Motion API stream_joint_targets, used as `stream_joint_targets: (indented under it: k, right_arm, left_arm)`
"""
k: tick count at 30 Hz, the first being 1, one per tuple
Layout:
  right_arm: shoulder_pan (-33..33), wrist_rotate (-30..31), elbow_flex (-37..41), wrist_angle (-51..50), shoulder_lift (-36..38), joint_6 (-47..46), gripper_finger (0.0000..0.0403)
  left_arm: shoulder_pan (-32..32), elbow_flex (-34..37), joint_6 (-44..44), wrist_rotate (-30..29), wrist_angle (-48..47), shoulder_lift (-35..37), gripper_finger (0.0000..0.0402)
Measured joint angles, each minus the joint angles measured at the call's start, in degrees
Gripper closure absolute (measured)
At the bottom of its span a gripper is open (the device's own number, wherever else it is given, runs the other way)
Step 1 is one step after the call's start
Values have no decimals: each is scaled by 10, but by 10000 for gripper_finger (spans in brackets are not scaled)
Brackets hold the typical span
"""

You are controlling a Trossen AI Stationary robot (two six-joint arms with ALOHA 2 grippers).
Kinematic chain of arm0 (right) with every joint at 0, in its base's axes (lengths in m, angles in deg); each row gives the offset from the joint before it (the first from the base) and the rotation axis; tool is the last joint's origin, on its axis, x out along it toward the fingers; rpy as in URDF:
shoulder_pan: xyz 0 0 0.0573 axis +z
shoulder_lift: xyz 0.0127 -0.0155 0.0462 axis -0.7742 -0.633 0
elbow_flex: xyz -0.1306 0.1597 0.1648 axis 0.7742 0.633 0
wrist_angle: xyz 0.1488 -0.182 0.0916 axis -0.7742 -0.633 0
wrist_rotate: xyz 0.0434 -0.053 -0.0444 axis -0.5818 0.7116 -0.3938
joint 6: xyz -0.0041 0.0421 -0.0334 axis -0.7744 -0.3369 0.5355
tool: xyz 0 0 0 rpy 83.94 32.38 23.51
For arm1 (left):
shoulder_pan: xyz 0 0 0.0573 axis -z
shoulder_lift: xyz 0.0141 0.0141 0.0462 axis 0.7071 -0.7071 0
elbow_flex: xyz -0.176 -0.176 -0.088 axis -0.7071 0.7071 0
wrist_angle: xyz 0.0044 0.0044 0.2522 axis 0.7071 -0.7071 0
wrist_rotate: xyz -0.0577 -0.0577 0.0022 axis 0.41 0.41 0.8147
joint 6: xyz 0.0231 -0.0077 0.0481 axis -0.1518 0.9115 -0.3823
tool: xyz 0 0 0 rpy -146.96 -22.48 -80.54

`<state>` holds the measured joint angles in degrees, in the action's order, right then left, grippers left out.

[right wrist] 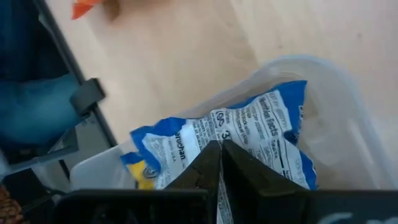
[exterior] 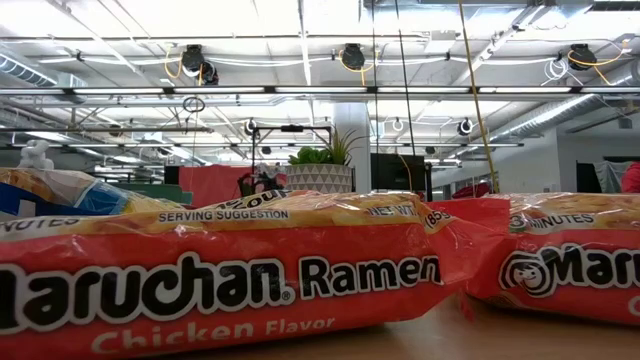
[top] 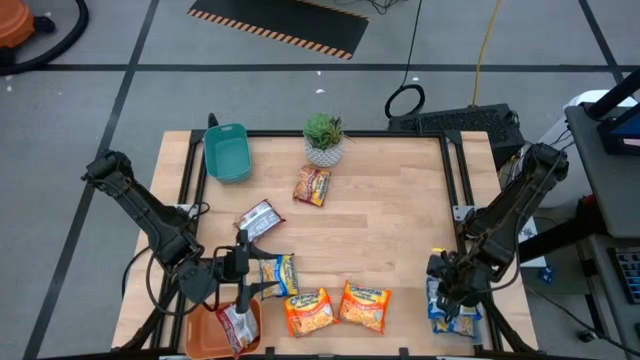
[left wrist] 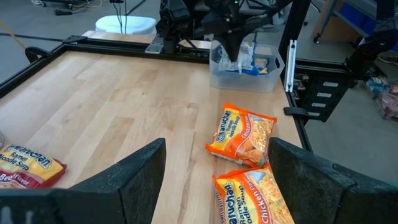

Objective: Sort Maruchan noodles
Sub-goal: Put the top blue noodle pack into the transparent bin, then put the left red noodle pack into the orange bin

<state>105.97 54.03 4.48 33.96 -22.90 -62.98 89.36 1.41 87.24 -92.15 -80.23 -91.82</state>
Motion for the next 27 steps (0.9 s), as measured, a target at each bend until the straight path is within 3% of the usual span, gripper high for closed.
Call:
stream_joint_targets:
  k: [3, 5, 14, 17, 23, 27]
  right_arm:
    - [0, 4, -19, 2, 0, 6, 387]
    - [0, 38, -35, 14, 0, 39, 387]
    - [-27, 336, -59, 218, 0, 305, 387]
    - [-53, 407, -60, 271, -9, 367, 387]
    - [-108, 435, -60, 330, -74, 428, 367]
    - [-145, 372, -60, 339, -124, 407, 335]
  left_arm:
    - [0, 0, 0, 0, 0, 0, 117]
    - [0, 0, -1, 0, 0, 0, 117]
    - [0, 0, -9, 0, -12, 0, 117]
    - [0, 0, -10, 0, -14, 0, 117]
    - [0, 0, -26, 10, -17, 0, 117]
    - [0, 0, -26, 19, -28, 0, 117]
